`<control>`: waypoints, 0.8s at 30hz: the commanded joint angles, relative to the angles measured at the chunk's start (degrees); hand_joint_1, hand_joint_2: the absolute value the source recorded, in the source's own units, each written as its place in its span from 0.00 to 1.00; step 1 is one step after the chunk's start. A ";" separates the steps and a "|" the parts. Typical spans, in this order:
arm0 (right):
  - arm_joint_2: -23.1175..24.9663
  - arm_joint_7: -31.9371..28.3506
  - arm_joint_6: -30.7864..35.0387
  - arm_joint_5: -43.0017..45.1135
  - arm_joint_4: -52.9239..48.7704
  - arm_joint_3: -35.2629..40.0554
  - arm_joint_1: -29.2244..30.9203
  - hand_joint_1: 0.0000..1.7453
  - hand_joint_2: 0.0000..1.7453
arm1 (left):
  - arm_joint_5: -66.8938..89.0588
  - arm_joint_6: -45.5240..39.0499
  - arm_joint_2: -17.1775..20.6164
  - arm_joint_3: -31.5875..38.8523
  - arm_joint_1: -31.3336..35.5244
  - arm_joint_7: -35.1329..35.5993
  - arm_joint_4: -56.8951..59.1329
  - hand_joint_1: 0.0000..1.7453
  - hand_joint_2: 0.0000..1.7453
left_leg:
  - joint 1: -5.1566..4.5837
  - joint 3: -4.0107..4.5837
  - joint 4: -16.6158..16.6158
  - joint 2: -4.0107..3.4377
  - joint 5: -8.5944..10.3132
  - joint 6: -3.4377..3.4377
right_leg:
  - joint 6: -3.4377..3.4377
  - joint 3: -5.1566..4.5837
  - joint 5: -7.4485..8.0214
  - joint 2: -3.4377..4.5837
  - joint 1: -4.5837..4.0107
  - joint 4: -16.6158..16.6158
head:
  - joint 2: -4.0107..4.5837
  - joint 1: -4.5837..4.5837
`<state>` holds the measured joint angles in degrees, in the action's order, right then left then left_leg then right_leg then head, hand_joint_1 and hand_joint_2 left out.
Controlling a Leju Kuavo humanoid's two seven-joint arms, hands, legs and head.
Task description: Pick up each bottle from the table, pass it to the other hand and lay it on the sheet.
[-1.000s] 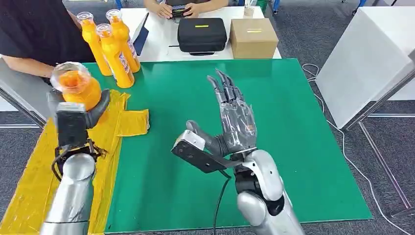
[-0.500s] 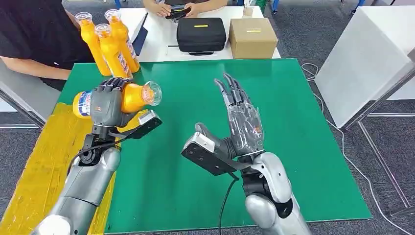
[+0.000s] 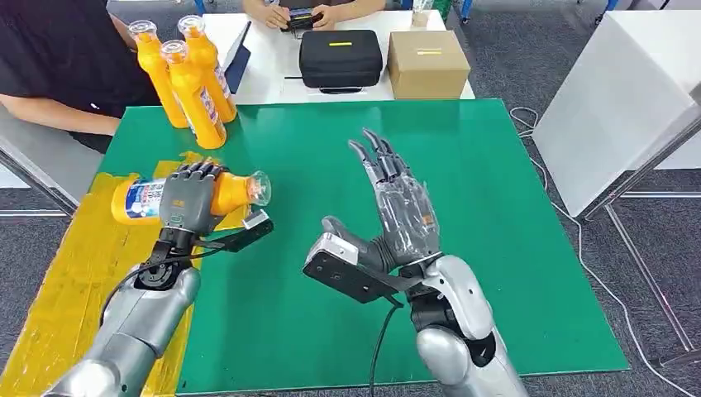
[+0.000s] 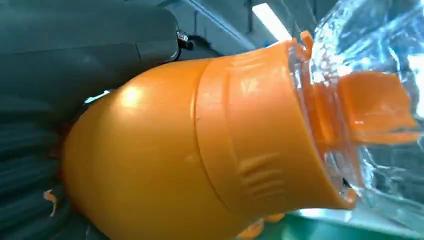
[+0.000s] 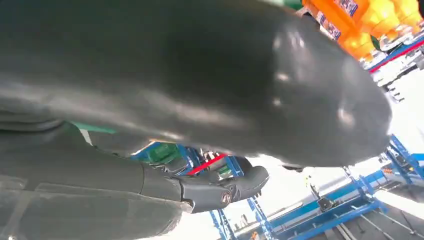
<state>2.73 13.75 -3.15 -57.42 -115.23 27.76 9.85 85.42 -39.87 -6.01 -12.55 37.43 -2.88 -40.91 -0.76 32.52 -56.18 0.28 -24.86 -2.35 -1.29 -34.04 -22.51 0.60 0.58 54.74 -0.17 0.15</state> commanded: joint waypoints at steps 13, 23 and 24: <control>-1.78 -1.99 -2.05 1.65 2.46 2.16 2.58 0.00 0.00 | 3.70 -0.13 5.96 1.60 -0.26 5.61 14.38 1.00 1.00 | 0.04 -0.22 0.03 -0.13 -0.12 0.16 | 0.05 0.21 -0.06 0.09 -0.04 -0.03 | 0.00 0.00; -1.86 -2.10 -2.43 1.81 2.99 2.80 3.41 0.00 0.00 | 3.70 -0.13 6.72 2.58 -1.40 5.20 13.76 1.00 1.00 | 0.08 -0.23 -0.01 -0.10 -0.15 0.18 | 0.06 0.25 -0.09 0.06 -0.07 -0.02 | 0.00 0.00; -1.86 -2.10 -2.43 1.81 2.99 2.80 3.41 0.00 0.00 | 3.70 -0.13 6.72 2.58 -1.40 5.20 13.76 1.00 1.00 | 0.05 -0.13 0.02 -0.09 -0.09 0.13 | 0.04 0.15 -0.05 0.06 -0.04 -0.03 | 0.00 0.00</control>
<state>2.43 11.78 -5.33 -55.89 -115.03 28.81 10.64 88.83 -40.00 -0.26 -11.28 34.65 2.47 -30.82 -0.76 32.56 -56.17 0.32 -24.86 -2.35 -1.28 -34.05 -22.52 0.57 0.58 54.74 -0.17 0.15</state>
